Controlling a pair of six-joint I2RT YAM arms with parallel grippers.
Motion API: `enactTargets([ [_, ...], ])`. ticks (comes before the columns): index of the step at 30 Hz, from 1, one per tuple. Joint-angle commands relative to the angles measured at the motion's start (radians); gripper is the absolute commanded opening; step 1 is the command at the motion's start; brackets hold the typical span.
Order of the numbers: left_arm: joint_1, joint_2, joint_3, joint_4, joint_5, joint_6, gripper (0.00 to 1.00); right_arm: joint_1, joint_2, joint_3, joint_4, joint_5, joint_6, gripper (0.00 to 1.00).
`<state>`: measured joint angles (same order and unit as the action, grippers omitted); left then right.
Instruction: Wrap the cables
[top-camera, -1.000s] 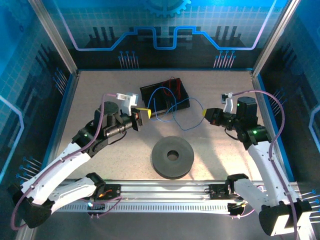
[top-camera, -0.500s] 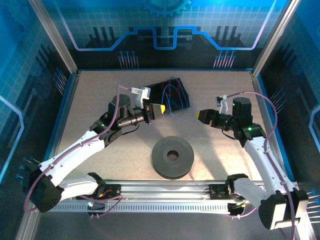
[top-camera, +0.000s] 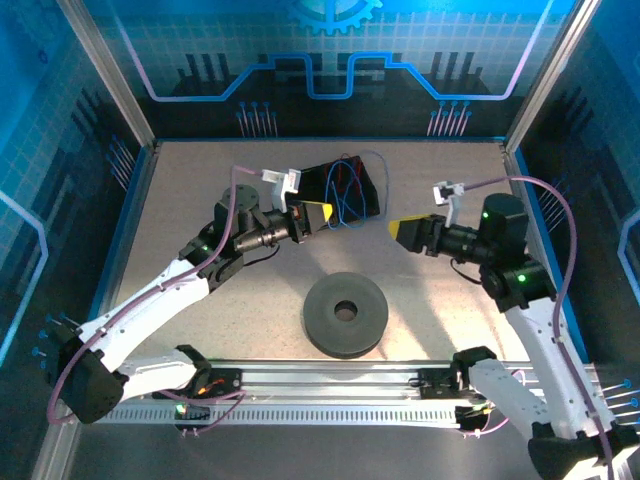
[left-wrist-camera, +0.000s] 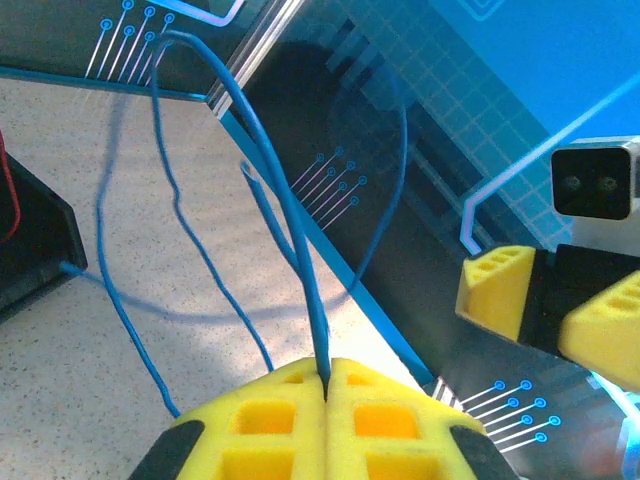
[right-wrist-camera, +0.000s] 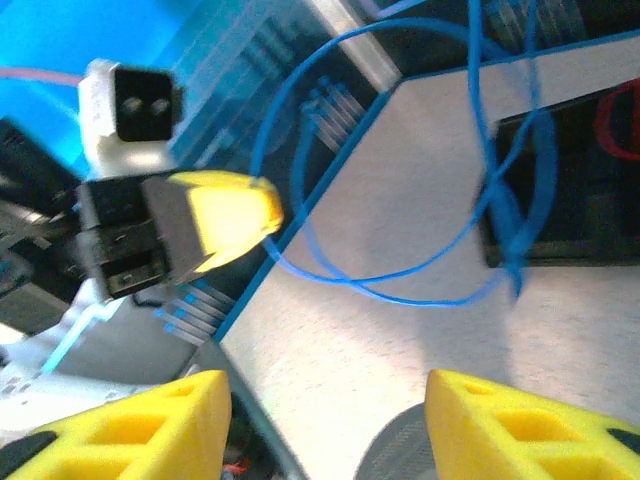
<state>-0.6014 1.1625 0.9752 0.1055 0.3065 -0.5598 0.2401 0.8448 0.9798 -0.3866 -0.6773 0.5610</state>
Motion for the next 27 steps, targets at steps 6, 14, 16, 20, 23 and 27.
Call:
enactTargets([
  [6, -0.007, -0.020, 0.032, 0.016, 0.022, -0.008, 0.00, 0.270, 0.138, 0.125, -0.076, 0.159, -0.156, 0.57],
  [14, -0.015, -0.033, 0.033, 0.000, 0.029, -0.010, 0.00, 0.360, 0.192, 0.115, -0.041, 0.430, -0.385, 0.58],
  [16, -0.015, -0.035, 0.033, -0.001, 0.031, -0.011, 0.00, 0.361, 0.224, 0.120, -0.037, 0.450, -0.422, 0.57],
  [20, -0.017, -0.038, 0.034, -0.009, 0.034, -0.012, 0.00, 0.363, 0.280, 0.125, 0.002, 0.401, -0.477, 0.54],
  [23, -0.017, -0.040, 0.033, -0.010, 0.037, -0.014, 0.00, 0.369, 0.302, 0.113, 0.046, 0.394, -0.505, 0.57],
  [27, -0.018, -0.039, 0.034, -0.015, 0.037, -0.018, 0.00, 0.382, 0.321, 0.104, 0.069, 0.434, -0.557, 0.50],
])
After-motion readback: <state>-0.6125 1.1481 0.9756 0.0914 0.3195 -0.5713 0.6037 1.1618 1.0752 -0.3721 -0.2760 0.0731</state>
